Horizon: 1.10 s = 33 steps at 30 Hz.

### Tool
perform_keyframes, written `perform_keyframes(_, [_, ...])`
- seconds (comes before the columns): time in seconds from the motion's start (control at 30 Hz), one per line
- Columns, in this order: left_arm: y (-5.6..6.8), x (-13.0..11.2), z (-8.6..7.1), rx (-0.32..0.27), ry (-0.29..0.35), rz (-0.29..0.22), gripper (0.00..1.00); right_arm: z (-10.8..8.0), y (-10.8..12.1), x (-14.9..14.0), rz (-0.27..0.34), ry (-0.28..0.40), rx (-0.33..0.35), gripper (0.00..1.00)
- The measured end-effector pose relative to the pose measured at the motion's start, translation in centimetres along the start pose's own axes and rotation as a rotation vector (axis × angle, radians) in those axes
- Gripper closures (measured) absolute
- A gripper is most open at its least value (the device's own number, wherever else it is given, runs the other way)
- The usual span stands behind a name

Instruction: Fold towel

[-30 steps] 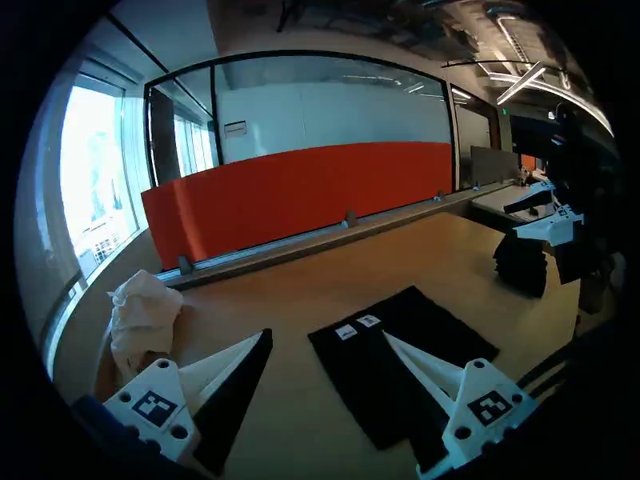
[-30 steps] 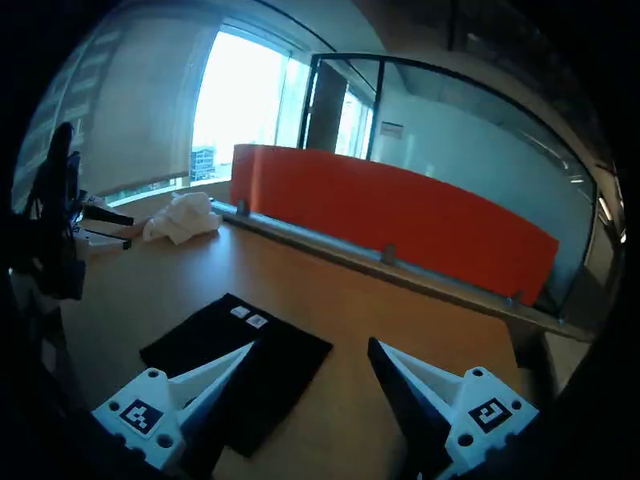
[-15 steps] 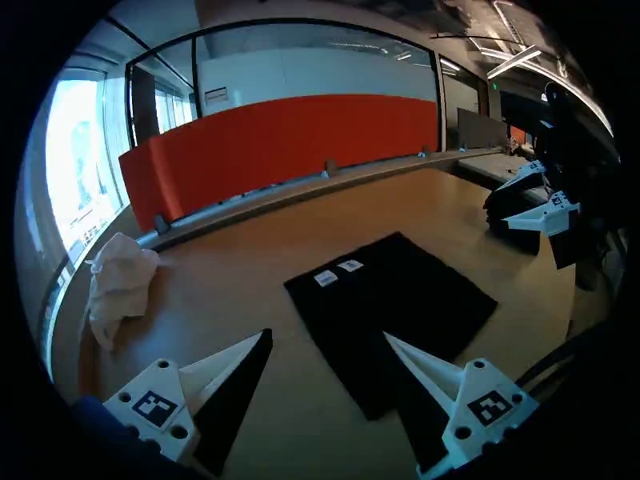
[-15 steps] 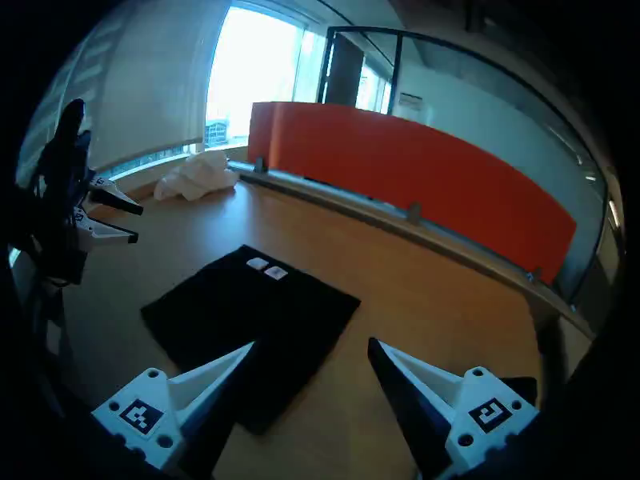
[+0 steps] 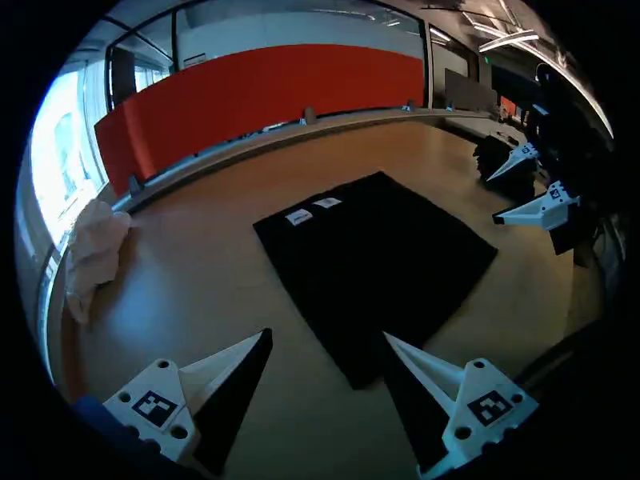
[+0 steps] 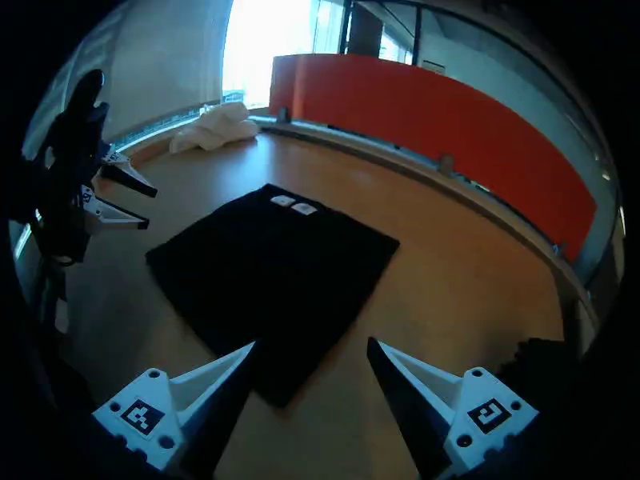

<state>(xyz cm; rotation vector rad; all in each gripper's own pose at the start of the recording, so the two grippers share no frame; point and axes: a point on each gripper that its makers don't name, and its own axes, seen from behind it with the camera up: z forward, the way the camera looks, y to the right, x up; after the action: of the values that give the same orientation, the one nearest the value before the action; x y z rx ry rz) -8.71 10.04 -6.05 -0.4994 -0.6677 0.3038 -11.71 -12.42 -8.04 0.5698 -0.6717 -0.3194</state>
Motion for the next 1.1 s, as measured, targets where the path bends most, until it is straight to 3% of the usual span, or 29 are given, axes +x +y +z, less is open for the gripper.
perform_keyframes(0.27, [1.3, -2.5, 1.1, -0.034, -0.061, -0.010, 0.09, 1.1, -1.3, -2.8, 0.003, -0.052, 0.032, 0.04])
perform_keyframes(0.7, [3.0, -4.4, 1.8, -0.071, -0.119, 0.012, 0.09, 1.2, -1.7, -5.1, -0.003, -0.102, 0.055, 0.14])
perform_keyframes(0.97, [3.5, -5.7, 2.1, -0.079, -0.170, -0.004, 0.16, 1.4, -2.0, -6.0, 0.003, -0.126, 0.074, 0.33])
perform_keyframes(1.1, [3.7, -6.3, 2.4, -0.072, -0.184, -0.005, 0.24, 1.6, -2.1, -6.2, 0.003, -0.132, 0.077, 0.37])
